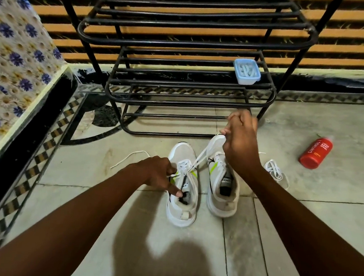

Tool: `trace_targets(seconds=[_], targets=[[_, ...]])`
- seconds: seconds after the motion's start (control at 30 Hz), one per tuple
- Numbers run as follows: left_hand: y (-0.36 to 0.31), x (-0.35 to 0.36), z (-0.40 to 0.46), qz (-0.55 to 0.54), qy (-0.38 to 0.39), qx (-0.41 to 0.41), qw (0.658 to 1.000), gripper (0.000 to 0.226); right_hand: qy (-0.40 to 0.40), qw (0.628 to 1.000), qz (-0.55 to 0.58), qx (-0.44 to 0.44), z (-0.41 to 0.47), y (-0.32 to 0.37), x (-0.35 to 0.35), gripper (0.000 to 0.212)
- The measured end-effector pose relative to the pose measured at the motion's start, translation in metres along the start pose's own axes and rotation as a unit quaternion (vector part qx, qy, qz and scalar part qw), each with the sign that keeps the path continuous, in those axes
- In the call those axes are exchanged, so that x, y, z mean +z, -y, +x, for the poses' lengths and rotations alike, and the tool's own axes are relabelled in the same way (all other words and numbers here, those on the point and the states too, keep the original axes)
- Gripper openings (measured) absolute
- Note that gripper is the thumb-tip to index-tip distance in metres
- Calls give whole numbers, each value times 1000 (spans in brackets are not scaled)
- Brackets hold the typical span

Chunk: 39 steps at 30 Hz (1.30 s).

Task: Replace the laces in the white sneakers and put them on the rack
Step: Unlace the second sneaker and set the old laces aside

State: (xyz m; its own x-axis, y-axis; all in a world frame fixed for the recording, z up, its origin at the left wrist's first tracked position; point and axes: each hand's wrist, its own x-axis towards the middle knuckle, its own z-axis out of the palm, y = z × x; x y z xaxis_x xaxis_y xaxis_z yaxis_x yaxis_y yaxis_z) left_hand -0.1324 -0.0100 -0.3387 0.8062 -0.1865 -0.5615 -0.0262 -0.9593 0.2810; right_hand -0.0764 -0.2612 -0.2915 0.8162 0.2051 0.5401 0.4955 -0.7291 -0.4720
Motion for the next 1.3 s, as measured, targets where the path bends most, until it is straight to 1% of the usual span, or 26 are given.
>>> trace_targets(seconds=[0.03, 0.07, 0.1, 0.13, 0.17, 0.2, 0.23, 0.27, 0.3, 0.33, 0.37, 0.4, 0.47, 0.53, 0.57, 0.6, 0.67, 0.73, 0.8, 0.9, 1.0, 1.03, 1.1, 1.2, 1.3], targets=[[0, 0, 0, -2, -1, 6, 1000, 85, -15, 992, 114, 52, -1, 2, 0, 9], [0, 1, 0, -3, -2, 7, 1000, 88, -19, 962, 241, 127, -3, 6, 1, 16], [0, 1, 0, -4, -4, 7, 1000, 89, -17, 903, 369, 219, -5, 13, 5, 20], [1, 1, 0, -5, -5, 7, 1000, 89, -8, 829, 476, 294, -7, 20, 9, 22], [1, 1, 0, -7, -3, 5, 1000, 90, 6, 778, 533, 334, -10, 22, 16, 22], [2, 1, 0, -8, -1, 3, 1000, 90, 27, 772, 539, 336, -12, 23, 19, 22], [2, 1, 0, -8, -1, 2, 1000, 91, 58, 803, 506, 309, -13, 19, 21, 21], [2, 1, 0, -4, -2, 4, 1000, 91, 97, 855, 443, 252, -14, 12, 22, 17], [2, 1, 0, -2, -3, 6, 1000, 90, 143, 908, 357, 167, -15, 7, 20, 12], [3, 1, 0, -3, -2, 8, 1000, 90, 191, 941, 269, 71, -15, 2, 18, 5], [2, 1, 0, -5, 0, 10, 1000, 90, 232, 953, 194, -19, -18, -1, 17, 6], [2, 0, 0, -6, 2, 11, 1000, 89, 272, 948, 139, -89, -22, -1, 17, 10], [2, 0, -1, -10, 4, 13, 1000, 86, 339, 923, 41, -179, -30, 4, 20, 16], [3, 0, -2, -14, 4, 13, 1000, 85, 357, 904, -36, -231, -32, 5, 30, 12], [2, -1, -2, -15, 3, 14, 1000, 86, 355, 905, -46, -229, -31, 5, 32, 9], [2, -1, -2, -16, 3, 13, 1000, 86, 345, 914, -35, -209, -30, 4, 35, 10], [2, -1, -2, -17, 4, 7, 1000, 85, 301, 942, 16, -144, -28, 3, 37, 17], [2, 0, -2, -16, 2, -1, 1000, 83, 272, 955, 54, -101, -31, 6, 37, 20], [1, 1, -3, -16, -1, -2, 1000, 84, 285, 951, 49, -109, -36, 9, 35, 17], [1, 1, -3, -21, 2, 2, 1000, 84, 327, 932, -7, -154, -41, 11, 32, 22], [-3, -1, -4, -22, -2, -2, 1000, 79, 361, 922, -20, -137, -45, 18, 32, 26], [-5, -2, -5, -22, -5, -5, 1000, 75, 360, 924, -24, -128, -48, 23, 33, 27], [-8, -4, -6, -28, -7, -8, 1000, 67, 331, 935, -28, -120, -52, 29, 39, 26], [-10, -6, -7, -27, -7, -9, 1000, 63, 293, 950, -37, -98, -55, 32, 46, 21], [-8, -4, -6, -24, -6, -10, 1000, 57, 292, 951, -43, -95, -52, 34, 46, 14]])
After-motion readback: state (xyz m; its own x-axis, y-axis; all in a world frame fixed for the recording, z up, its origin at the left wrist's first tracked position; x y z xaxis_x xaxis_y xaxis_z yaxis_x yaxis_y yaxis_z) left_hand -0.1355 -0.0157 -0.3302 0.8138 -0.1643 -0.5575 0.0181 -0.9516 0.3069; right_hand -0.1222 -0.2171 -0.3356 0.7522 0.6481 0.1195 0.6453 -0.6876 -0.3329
